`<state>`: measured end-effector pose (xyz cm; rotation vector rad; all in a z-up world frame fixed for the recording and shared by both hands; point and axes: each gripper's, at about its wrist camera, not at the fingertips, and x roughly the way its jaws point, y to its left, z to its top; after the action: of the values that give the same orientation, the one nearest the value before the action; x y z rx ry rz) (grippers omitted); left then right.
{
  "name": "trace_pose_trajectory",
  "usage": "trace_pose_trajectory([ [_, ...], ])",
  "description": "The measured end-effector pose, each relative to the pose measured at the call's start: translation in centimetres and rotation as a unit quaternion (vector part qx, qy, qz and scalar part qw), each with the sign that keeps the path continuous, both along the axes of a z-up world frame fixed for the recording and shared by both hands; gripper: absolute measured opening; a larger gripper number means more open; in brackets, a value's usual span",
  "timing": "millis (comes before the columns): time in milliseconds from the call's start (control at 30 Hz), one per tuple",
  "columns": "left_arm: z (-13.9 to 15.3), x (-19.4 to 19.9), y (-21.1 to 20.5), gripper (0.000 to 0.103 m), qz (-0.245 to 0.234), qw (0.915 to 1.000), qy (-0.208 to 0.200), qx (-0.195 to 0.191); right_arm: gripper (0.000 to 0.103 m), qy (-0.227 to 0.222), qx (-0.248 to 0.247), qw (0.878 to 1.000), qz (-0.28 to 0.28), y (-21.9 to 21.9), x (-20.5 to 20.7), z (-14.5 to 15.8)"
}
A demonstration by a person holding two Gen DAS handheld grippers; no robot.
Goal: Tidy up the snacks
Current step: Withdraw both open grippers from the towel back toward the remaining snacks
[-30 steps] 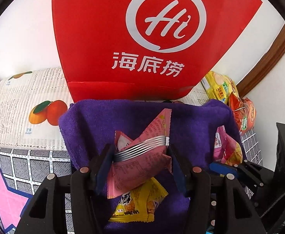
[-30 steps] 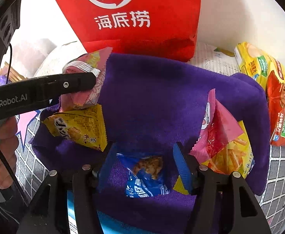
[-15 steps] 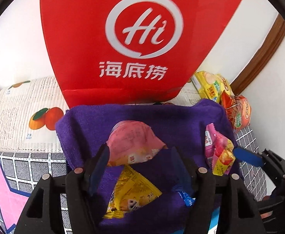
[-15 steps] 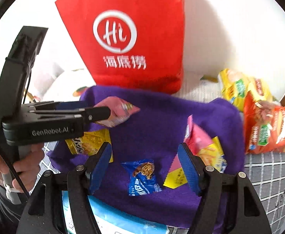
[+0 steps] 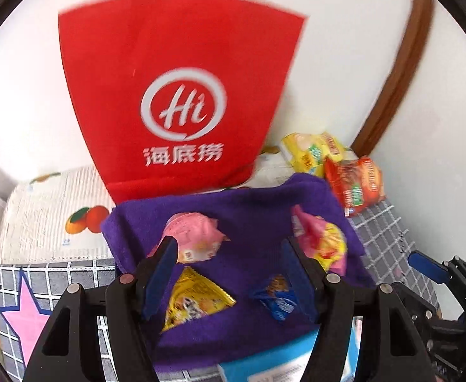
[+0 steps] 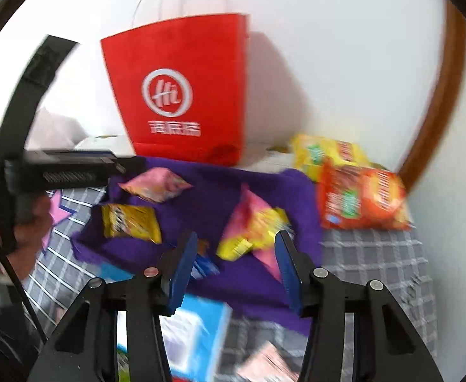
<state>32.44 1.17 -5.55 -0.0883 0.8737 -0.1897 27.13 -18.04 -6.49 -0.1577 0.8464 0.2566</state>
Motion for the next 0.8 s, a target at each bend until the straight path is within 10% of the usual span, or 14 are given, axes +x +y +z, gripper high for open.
trace_pose_trajectory([
  [233,1.1,-4.2,-1.0,0.065,-0.020,0.9995,-0.012,0.021,0.054,0.044,0.036,0.996,-0.062,-6.1,-3.4,-2.2],
  [800,-2.5,-11.7,2.6,0.065,0.008,0.9993,0.015,0.034,0.074,0.055,-0.084,0.995,-0.008,-4.4,-8.1,-11.2],
])
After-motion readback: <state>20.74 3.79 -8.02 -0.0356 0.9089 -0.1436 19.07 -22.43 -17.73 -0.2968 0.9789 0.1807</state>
